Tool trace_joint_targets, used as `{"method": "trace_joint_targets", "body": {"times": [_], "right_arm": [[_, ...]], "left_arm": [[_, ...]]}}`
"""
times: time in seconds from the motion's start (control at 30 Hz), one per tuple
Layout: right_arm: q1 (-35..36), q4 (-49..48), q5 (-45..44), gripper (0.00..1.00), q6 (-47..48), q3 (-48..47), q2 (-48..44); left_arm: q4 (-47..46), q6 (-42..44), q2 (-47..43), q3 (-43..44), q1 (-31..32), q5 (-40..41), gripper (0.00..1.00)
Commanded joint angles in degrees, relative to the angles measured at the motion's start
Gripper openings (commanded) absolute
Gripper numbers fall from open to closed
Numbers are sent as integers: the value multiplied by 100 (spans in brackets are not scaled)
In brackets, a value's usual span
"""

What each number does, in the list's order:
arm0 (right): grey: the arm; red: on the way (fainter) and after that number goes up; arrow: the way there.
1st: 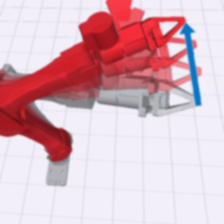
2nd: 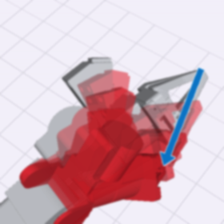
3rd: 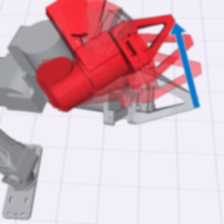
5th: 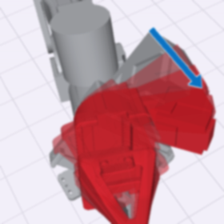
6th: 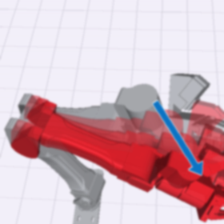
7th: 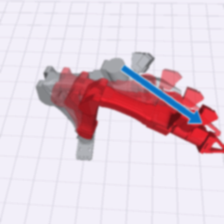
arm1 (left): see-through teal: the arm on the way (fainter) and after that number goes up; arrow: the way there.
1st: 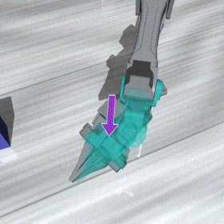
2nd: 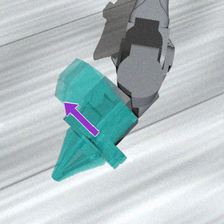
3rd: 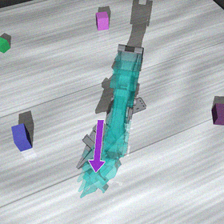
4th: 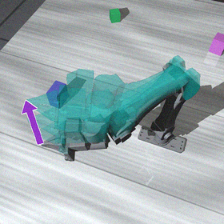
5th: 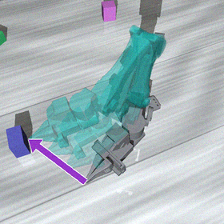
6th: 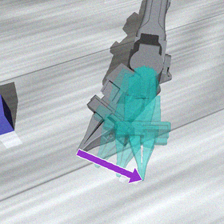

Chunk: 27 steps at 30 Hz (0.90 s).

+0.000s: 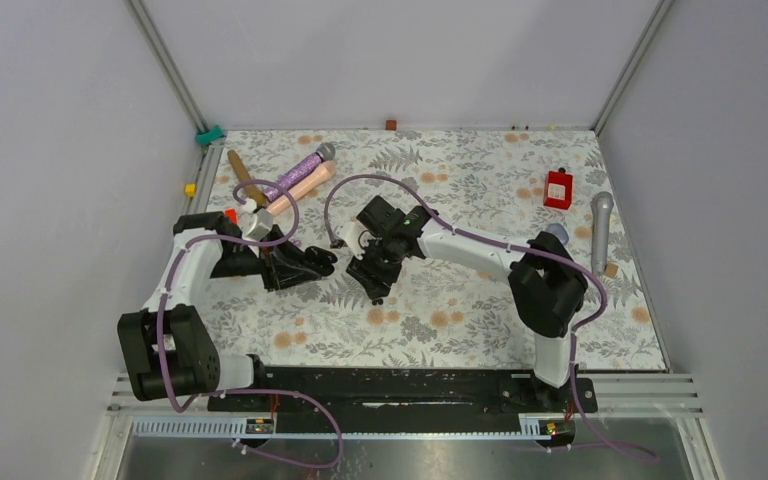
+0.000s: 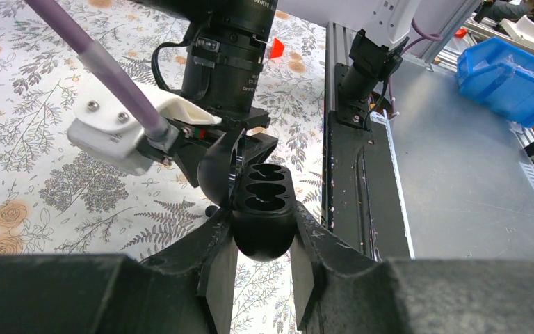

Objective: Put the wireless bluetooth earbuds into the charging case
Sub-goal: Pick up the earbud from the center of the board.

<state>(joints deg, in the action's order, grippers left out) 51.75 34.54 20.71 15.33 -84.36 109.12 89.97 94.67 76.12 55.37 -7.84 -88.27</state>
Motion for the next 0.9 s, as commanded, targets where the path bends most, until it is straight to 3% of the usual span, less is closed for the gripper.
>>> {"method": "trace_joint_targets", "body": {"times": [0.0, 0.17, 0.87], "right_arm": [[-24, 265, 98, 56, 1010, -236, 210], [-33, 500, 186, 53, 1267, -564, 564], [-31, 281, 257, 49, 1373, -331, 854]], "left_arm": [[214, 192, -131, 88, -34, -296, 0], [214, 188, -123, 96, -33, -285, 0], [218, 130, -88, 127, -69, -305, 0]]}}
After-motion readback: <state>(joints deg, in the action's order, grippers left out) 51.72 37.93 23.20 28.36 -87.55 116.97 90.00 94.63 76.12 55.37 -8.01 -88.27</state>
